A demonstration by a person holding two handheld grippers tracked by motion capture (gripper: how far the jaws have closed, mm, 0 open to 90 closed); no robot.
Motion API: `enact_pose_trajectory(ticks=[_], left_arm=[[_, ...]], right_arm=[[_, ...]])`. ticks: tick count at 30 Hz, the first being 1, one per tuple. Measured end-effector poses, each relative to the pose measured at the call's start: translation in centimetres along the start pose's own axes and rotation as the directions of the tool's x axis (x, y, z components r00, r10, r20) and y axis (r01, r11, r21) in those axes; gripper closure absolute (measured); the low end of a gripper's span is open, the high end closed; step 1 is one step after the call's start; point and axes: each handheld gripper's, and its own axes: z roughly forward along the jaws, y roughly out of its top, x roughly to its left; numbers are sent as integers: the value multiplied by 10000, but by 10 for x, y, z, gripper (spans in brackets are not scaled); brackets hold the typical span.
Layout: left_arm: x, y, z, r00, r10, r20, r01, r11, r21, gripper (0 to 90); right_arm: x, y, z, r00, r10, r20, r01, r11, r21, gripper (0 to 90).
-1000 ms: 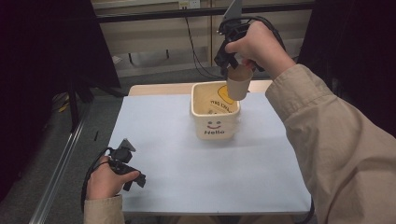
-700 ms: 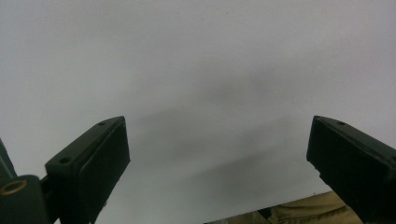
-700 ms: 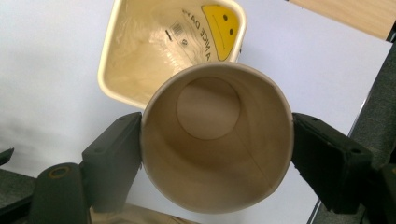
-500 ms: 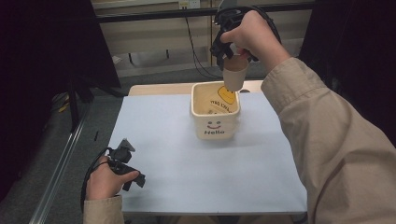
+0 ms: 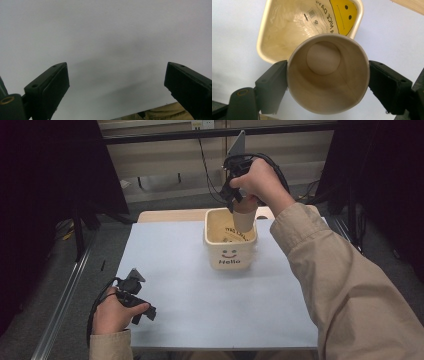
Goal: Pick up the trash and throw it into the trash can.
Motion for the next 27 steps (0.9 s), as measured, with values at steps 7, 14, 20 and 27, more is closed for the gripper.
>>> enact_pose_trajectory(ticks=[7, 14, 20, 27], left_arm=[[-1, 1, 1, 10000, -60, -23, 59, 9999, -107, 57], [-1, 1, 1, 10000, -50, -6, 49, 9999, -104, 57], [0, 1, 1, 10000, 52, -72, -53, 9999, -126, 57], [-1, 1, 0, 10000, -16, 9, 16, 9999, -132, 57]], right_arm=[[1, 1, 18, 10000, -16, -73, 17, 9998, 180, 189], [3, 2, 21, 9999, 91, -128, -89, 9997, 208, 181], [0, 3, 20, 9998, 120, -174, -120, 9999, 34, 139], [-1, 2, 17, 9994, 133, -312, -135, 9999, -47, 124]])
